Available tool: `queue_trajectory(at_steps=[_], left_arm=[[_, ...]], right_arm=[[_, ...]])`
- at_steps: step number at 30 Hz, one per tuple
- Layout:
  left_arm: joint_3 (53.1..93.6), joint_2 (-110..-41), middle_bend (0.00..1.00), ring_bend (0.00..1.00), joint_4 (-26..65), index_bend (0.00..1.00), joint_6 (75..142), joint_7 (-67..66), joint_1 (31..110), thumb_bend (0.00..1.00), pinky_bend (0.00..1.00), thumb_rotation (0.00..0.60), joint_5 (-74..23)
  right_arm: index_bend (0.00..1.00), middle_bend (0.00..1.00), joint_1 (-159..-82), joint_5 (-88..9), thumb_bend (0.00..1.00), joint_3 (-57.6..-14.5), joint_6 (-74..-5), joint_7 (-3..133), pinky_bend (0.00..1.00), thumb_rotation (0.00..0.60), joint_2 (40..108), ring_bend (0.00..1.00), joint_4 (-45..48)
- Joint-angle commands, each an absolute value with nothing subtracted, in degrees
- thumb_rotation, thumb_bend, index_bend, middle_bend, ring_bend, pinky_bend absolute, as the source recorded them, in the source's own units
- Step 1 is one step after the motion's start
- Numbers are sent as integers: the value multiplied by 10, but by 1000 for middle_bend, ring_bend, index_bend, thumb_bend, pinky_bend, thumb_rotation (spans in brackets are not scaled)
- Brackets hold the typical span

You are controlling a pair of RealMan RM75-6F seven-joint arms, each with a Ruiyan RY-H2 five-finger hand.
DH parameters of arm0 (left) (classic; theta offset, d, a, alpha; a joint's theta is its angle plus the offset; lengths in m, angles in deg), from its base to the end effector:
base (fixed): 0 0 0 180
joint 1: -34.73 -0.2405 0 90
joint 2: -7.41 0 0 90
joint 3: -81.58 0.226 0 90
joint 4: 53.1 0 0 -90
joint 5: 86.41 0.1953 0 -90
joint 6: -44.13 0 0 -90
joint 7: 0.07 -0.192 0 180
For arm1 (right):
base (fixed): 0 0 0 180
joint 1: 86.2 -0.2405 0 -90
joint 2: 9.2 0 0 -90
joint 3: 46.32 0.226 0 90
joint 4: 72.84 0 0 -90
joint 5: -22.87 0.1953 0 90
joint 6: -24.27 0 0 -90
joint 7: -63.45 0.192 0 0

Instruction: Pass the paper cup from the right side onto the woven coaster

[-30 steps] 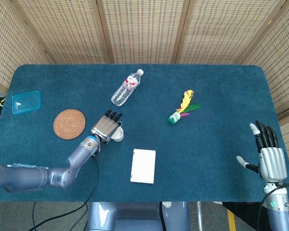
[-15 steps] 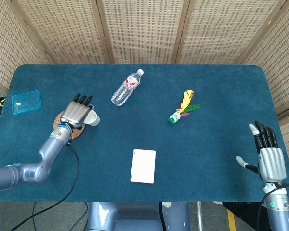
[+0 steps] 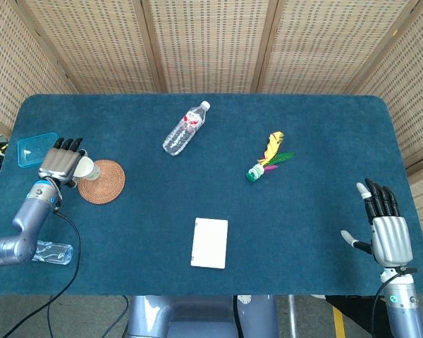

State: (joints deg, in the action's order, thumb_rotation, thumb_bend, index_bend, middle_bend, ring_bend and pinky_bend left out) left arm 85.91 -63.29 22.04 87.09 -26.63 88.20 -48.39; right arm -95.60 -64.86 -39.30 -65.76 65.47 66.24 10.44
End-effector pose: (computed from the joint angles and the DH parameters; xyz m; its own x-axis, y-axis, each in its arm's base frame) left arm -0.2445 0.4273 0.0903 0.7186 0.3780 0.5837 0.6620 -0.1145 -0.7407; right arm -0.2516 -0.2586 0.1423 0.3034 0.1756 0.9366 -0.9400 -0.1057 0.3243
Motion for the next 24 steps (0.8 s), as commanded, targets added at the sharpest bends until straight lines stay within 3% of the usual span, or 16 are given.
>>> queue_trajectory(at_steps=[1, 16, 19, 24], left_arm=[[855, -650, 0, 0, 196, 283, 854, -255, 873, 369, 0, 600, -475], [844, -674, 0, 0, 188, 256, 843, -276, 873, 366, 0, 600, -477], [846, -672, 0, 0, 190, 201, 840, -283, 874, 363, 0, 600, -483], [850, -671, 0, 0, 193, 0, 840, -298, 876, 360, 0, 600, -491]], right_arm=[[29, 0, -956, -648, 83, -392, -657, 656, 0, 600, 662, 0, 105], [29, 0, -952, -642, 83, -387, -657, 663, 0, 600, 658, 0, 105], [29, 0, -951, -642, 84, -387, -658, 663, 0, 600, 658, 0, 105], [29, 0, -950, -643, 84, -386, -660, 665, 0, 600, 658, 0, 106]])
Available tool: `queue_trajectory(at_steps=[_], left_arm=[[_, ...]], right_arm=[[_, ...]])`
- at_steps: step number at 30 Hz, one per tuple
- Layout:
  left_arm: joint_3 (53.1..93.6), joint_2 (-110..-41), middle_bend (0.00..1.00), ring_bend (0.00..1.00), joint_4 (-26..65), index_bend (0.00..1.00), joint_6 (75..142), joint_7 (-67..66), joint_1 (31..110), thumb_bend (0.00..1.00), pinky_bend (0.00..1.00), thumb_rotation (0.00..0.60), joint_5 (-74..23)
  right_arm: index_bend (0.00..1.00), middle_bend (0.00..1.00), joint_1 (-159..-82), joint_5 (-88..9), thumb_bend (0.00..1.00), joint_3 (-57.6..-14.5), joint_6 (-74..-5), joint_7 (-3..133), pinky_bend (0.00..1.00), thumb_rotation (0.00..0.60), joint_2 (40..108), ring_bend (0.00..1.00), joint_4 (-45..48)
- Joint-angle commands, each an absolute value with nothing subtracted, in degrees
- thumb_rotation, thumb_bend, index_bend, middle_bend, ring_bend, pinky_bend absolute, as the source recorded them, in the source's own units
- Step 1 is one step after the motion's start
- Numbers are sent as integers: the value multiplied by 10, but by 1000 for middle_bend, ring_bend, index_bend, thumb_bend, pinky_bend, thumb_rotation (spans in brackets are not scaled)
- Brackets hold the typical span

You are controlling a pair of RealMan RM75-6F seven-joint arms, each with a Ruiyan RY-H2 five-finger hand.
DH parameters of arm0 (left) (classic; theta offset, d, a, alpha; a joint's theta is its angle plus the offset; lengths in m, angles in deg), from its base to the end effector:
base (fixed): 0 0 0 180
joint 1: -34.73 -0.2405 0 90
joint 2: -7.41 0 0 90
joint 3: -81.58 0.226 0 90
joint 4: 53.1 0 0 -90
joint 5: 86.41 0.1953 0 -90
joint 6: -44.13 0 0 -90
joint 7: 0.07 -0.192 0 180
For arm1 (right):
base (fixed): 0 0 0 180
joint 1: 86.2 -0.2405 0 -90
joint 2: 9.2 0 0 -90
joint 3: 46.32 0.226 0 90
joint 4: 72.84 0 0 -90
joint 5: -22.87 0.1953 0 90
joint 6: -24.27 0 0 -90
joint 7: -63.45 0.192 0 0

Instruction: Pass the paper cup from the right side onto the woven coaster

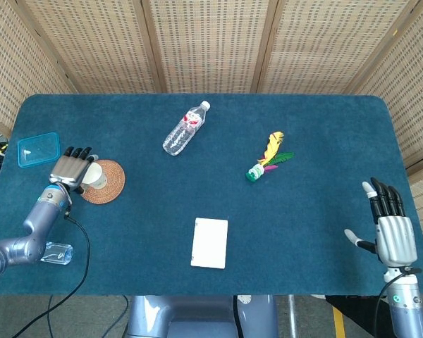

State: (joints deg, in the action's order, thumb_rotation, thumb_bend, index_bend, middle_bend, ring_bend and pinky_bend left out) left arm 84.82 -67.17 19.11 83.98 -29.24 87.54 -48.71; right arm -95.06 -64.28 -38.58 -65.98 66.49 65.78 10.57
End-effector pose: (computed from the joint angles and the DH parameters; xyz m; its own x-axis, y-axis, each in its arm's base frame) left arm -0.2485 0.4240 0.0635 0.7203 0.4212 0.5511 0.6550 -0.1516 -0.7403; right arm -0.2549 -0.2582 0.1484 0.2906 0.1883 0.9381 -0.9462 -0.0895 0.3110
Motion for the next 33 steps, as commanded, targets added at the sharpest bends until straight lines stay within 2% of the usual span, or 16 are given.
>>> queue_trajectory(at_steps=[1, 9, 14, 18, 25, 33], left_arm=[[850, -671, 0, 0, 193, 0, 843, -301, 876, 359, 0, 600, -494], [827, -655, 0, 0, 224, 0, 883, -282, 863, 308, 0, 600, -484], [783, -617, 0, 0, 300, 0, 935, -191, 825, 283, 0, 600, -438], [772, -589, 0, 0, 362, 0, 991, -146, 790, 271, 0, 600, -374], [799, -552, 0, 0, 485, 0, 1121, -129, 708, 266, 0, 600, -241], [846, -596, 0, 0, 525, 0, 1247, -167, 613, 265, 0, 600, -155]], right_arm=[[29, 0, -950, -643, 84, -386, -660, 665, 0, 600, 657, 0, 106], [29, 0, -951, -647, 83, -387, -659, 661, 0, 600, 657, 0, 108], [29, 0, -950, -646, 83, -387, -657, 654, 0, 600, 656, 0, 114], [29, 0, -951, -647, 83, -388, -654, 650, 0, 600, 656, 0, 118], [29, 0, -952, -661, 83, -395, -655, 640, 0, 600, 657, 0, 127], [29, 0, -953, -679, 83, -401, -659, 624, 0, 600, 654, 0, 142]])
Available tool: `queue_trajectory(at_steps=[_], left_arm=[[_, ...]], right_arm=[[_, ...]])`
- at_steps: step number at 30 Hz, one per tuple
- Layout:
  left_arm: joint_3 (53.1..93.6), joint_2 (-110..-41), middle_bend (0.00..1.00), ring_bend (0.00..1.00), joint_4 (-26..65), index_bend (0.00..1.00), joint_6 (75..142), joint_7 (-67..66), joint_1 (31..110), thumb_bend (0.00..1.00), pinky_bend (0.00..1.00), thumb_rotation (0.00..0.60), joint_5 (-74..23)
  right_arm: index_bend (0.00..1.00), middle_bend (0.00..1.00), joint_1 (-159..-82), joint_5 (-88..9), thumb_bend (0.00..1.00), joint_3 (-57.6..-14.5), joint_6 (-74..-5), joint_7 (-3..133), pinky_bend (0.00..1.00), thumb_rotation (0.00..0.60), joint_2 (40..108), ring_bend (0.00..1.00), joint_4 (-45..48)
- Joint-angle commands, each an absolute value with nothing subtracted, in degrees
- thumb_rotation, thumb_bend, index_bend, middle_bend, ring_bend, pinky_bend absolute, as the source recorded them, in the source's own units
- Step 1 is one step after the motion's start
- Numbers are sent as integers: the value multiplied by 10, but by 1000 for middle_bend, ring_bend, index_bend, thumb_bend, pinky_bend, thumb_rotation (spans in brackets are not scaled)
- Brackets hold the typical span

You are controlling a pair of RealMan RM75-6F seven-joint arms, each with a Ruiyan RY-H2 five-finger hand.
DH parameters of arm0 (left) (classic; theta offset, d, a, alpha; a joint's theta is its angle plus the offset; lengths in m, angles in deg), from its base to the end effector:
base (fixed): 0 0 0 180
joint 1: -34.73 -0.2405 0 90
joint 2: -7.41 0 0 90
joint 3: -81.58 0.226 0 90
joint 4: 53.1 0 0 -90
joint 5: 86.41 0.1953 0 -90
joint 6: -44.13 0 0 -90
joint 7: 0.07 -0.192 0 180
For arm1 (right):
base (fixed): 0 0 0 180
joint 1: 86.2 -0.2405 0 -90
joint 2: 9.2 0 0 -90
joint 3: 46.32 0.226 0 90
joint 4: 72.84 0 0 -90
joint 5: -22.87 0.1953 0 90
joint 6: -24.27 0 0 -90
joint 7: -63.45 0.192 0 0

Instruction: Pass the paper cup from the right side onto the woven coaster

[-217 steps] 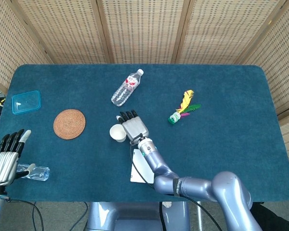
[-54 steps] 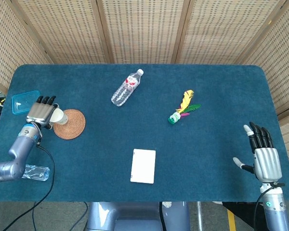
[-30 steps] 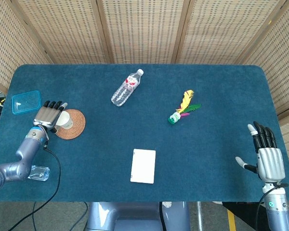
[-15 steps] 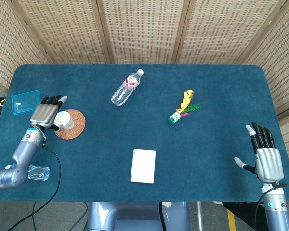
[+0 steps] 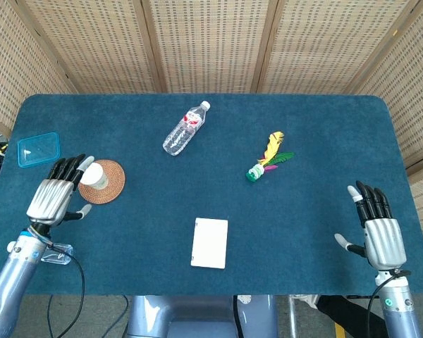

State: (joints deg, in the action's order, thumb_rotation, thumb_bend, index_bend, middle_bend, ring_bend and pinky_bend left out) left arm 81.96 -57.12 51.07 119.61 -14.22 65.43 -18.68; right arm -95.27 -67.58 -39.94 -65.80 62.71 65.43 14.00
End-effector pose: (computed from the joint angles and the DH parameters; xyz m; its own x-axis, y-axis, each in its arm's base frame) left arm -0.1893 0.3105 0.1117 0.4358 0.1179 0.8923 0.8942 -0.1696 -0.4143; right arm -0.2356 -0.2528 0.1367 0.3065 0.1625 0.9379 -0.9320 -0.1490 0.3304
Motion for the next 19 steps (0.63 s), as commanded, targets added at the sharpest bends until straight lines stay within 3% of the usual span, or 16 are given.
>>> queue_trajectory(at_steps=[1, 9, 19], left_arm=[[851, -604, 0, 0, 525, 0, 1258, -175, 602, 266, 0, 600, -149], [888, -656, 0, 0, 485, 0, 1301, -190, 534, 265, 0, 600, -98], [877, -646, 0, 0, 471, 0, 1330, -199, 499, 265, 0, 600, -61]], right_arm=[[29, 0, -953, -680, 83, -402, -658, 623, 0, 600, 654, 0, 142], [29, 0, -958, -672, 83, -404, -640, 613, 0, 600, 658, 0, 140], [29, 0, -958, -667, 83, -408, -630, 610, 0, 600, 656, 0, 141]])
